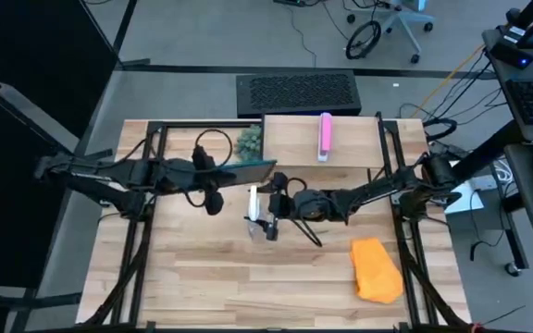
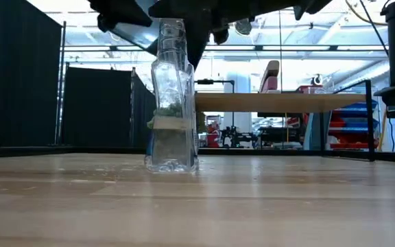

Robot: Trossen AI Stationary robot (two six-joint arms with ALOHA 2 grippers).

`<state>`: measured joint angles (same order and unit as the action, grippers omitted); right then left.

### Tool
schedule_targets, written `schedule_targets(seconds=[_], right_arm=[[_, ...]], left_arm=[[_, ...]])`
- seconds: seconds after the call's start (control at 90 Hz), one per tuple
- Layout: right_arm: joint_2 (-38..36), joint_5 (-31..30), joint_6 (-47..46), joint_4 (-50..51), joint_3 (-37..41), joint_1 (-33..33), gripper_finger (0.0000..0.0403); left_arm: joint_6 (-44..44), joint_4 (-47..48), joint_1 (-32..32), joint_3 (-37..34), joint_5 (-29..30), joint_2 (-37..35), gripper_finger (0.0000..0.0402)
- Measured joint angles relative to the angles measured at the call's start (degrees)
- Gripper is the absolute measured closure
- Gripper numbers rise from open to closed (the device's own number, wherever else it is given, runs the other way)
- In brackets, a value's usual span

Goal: Apply microfiber cloth
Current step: Spray the tablet with the spray bottle

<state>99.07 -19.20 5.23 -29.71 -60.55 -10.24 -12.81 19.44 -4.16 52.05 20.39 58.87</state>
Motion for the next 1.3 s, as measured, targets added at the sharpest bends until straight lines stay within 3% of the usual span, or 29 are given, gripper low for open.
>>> schedule_targets(seconds=[0.244,0.367,0.611,0.789,1.056,1.3], right_arm=[[-0.07,0.04,-0.06,-0.15,0.0,-0.02,0.0142],[-0.24,0.02,-0.25,0.06,0.0,-0.05,0.0152],[-5.11,-0.16,-1.58,9.88,0.04,-0.48,0.0093],[-12.24,-0.24,-5.7,22.19,0.09,-0.7,0.0052],[-20.25,-0.13,-6.29,34.06,0.11,-1.73,0.0046],[-23.27,-0.09,-6.81,37.76,0.11,-1.88,0.0048]], left_arm=[[0.25,-1.07,0.03,0.02,0.16,0.0,0.0394],[0.27,-1.05,0.02,0.02,0.16,0.0,0.0394],[1.26,0.08,0.02,0.02,1.26,-0.45,0.0394],[0.1,7.43,0.02,1.31,5.48,-1.98,0.0394],[-5.27,22.46,-0.48,3.69,8.41,-5.45,0.0394],[-11.81,31.72,-1.61,3.8,8.34,-6.21,0.0394]])
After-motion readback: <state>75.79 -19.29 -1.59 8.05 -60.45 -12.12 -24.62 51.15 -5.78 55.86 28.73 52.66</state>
